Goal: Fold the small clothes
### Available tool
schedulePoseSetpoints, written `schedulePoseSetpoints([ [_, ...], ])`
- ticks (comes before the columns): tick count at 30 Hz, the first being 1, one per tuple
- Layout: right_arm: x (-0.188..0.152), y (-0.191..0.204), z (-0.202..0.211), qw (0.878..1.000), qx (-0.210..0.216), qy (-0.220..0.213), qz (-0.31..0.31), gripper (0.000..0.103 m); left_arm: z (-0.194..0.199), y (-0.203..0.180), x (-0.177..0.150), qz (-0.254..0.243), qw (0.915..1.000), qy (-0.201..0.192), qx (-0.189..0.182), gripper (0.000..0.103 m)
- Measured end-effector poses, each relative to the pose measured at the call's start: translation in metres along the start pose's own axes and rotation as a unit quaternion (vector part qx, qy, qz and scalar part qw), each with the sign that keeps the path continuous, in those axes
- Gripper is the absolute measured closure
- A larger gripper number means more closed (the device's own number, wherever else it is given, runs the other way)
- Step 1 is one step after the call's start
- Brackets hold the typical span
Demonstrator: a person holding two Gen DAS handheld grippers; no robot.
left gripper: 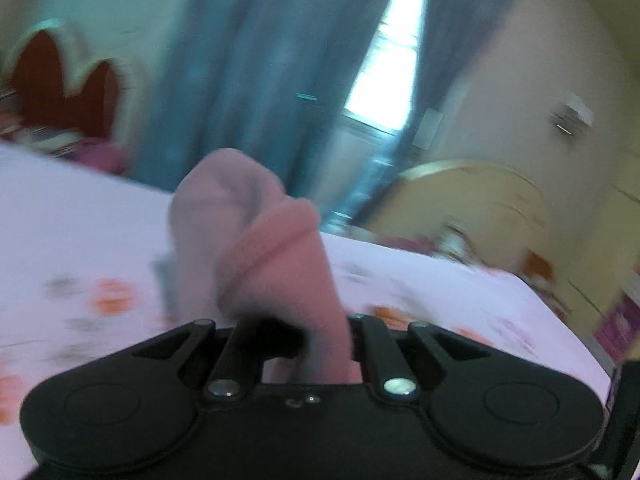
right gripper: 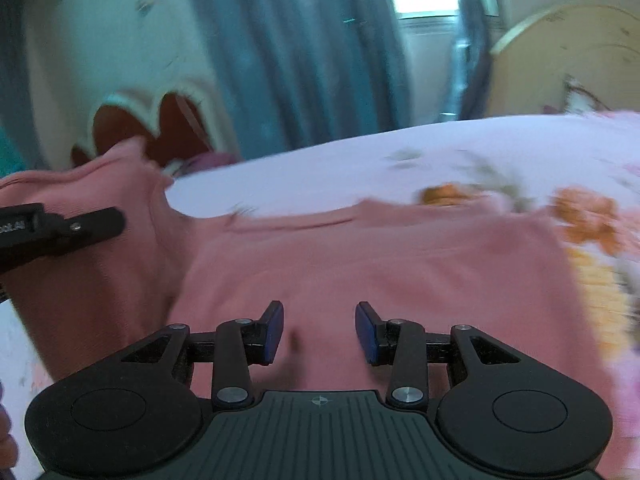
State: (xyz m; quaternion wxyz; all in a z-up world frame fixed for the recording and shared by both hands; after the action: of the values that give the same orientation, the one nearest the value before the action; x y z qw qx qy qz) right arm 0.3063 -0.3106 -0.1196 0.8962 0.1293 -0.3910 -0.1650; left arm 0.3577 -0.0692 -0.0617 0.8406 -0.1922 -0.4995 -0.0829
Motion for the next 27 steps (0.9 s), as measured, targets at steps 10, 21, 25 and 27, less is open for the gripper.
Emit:
schedulePoseSetpoints([
  [10,0.009,-0.134,0.064,0.994,-0.016,-0.01,-0.112,0.063,-0.084,-0.143,-0.099,-0.154,0.9737,0.142,-0.09,0.086],
  [21,0.031,-0.129,0.02,0.989,0.069,0.037,-0.122,0.036,-0.022,-0.111,-0.092,-0.167,0.9675,0.157,-0.107,0.054],
  [25,0.035,-0.126,0.001,0.991,0.072,0.045,-0.105,0.036,-0.004,-0.072,-0.075,-0.115,0.9809,0.142,-0.066,0.053],
  [27,0.036,-0.122,-0.005,0.991,0.076,0.052,-0.096,0.044,-0.005,-0.055,-0.066,-0.1,0.9853,0.133,-0.039,0.053],
])
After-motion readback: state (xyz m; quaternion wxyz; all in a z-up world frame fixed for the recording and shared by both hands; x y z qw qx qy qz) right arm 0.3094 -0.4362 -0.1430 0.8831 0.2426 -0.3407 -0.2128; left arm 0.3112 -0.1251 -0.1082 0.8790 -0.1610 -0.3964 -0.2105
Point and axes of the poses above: each gripper's, at about its wrist camera, not at the fingertips, and z roughly against the way its jaws point, y to its left, x to its top, the point moved 1 cm from there along -z, roughly the way its jaws point, and after that the axes turned 6 degrees about -z, right-handed, at the moved point
